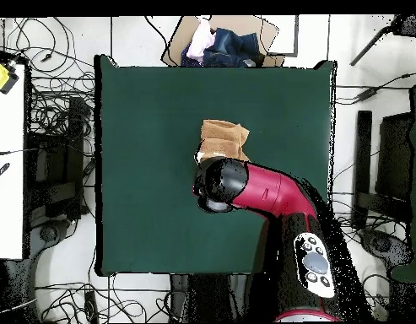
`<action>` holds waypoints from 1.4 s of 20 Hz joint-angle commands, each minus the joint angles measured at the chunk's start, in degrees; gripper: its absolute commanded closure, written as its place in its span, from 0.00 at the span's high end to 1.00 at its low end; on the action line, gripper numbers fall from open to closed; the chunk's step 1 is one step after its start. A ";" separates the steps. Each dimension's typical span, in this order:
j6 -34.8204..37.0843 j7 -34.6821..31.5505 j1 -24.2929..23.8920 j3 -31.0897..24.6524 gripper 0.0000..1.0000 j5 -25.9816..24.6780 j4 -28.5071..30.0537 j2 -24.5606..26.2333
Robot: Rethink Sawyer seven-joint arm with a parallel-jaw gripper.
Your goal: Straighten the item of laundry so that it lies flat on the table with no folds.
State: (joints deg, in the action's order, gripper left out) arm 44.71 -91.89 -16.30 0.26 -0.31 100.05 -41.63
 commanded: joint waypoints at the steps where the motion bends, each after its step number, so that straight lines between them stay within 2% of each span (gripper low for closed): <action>1: 1.25 -3.63 -0.33 -2.42 1.00 -1.53 0.72 -0.70; 5: 1.82 -2.45 -1.14 -2.34 1.00 -2.17 -0.06 -0.53; 11: 5.54 -0.80 -2.40 -3.07 1.00 -2.92 -8.15 4.50; 17: 13.55 -0.61 -2.77 -3.73 1.00 -2.87 -16.58 9.81; 21: 18.36 0.13 -2.59 -3.75 1.00 -3.62 -21.38 11.51; 28: 20.25 0.16 -2.55 -3.65 1.00 -4.15 -22.80 11.57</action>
State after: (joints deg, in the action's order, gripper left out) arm 61.28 -91.89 -18.34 0.25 -1.86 80.42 -32.00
